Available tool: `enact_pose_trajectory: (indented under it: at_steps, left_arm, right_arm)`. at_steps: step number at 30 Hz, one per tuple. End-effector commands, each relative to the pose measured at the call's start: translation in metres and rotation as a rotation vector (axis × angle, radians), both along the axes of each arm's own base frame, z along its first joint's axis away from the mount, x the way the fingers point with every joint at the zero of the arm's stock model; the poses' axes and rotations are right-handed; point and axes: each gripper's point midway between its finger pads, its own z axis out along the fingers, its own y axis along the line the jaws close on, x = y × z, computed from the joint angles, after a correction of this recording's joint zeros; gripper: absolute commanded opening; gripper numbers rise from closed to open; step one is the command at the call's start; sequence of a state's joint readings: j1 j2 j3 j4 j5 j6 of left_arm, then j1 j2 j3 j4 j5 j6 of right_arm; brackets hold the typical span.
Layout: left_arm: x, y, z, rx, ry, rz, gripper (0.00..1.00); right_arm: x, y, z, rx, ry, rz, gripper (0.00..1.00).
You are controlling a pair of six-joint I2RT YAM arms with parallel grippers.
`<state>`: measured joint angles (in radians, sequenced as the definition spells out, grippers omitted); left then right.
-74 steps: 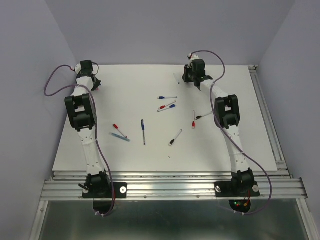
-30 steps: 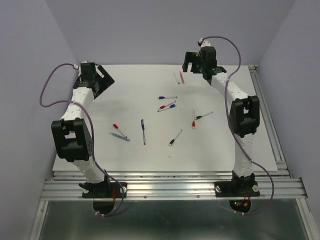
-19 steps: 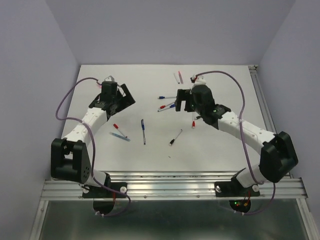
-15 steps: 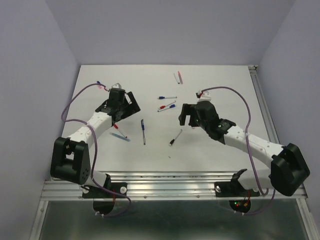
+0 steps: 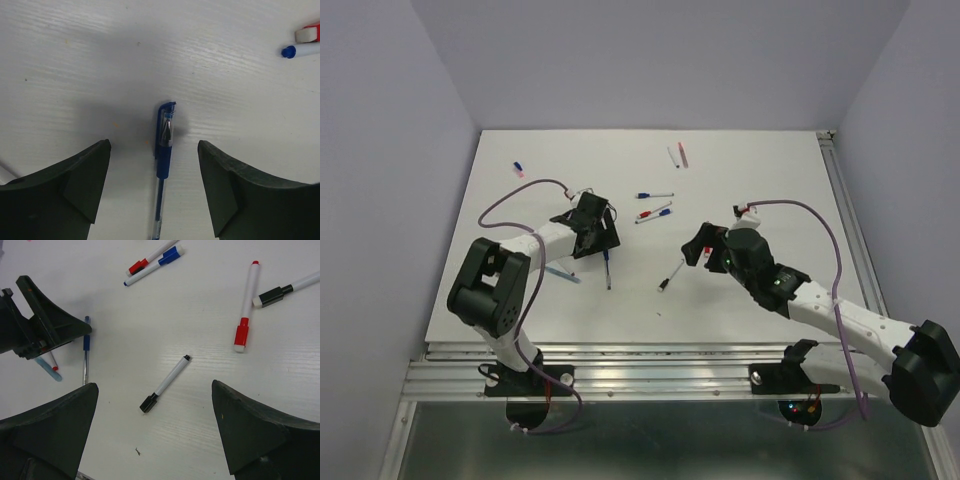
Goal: Open the pen caps
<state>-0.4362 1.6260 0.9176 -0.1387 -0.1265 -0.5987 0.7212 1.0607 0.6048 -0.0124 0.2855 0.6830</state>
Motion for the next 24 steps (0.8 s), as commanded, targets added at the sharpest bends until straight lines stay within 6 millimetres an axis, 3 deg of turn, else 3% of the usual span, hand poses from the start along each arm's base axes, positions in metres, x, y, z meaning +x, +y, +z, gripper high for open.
enact_pose_trajectory:
  at_steps: [1,4,9,14,19,22,24]
  left_arm:
    - [0.005,-0.013,0.001,0.070,-0.010,-0.024,0.79]
    - [-0.004,-0.013,-0.016,0.109,0.042,-0.030,0.70]
    - [-0.003,-0.005,-0.023,0.161,0.066,0.003,0.51]
    - [-0.002,-0.002,-0.029,0.203,0.099,0.009,0.41]
    - [-0.007,-0.001,-0.036,0.218,0.118,0.002,0.16]
    - [-0.007,-0.002,-0.038,0.216,0.122,-0.001,0.00]
    - [-0.007,-0.006,-0.033,0.196,0.114,-0.009,0.00]
  right_arm:
    - [0.005,-0.005,0.002,0.030,-0.027,-0.061,1.00]
    - [0.004,-0.007,0.000,0.030,-0.021,-0.068,1.00]
    - [0.002,-0.007,0.002,0.042,-0.024,-0.065,1.00]
    - [0.001,-0.012,0.002,0.046,-0.017,-0.092,1.00]
    - [0.001,-0.015,0.004,0.058,-0.023,-0.110,1.00]
    - [-0.005,-0.007,0.008,0.068,-0.028,-0.043,1.00]
    - [-0.011,0.006,0.012,0.099,-0.039,0.038,1.00]
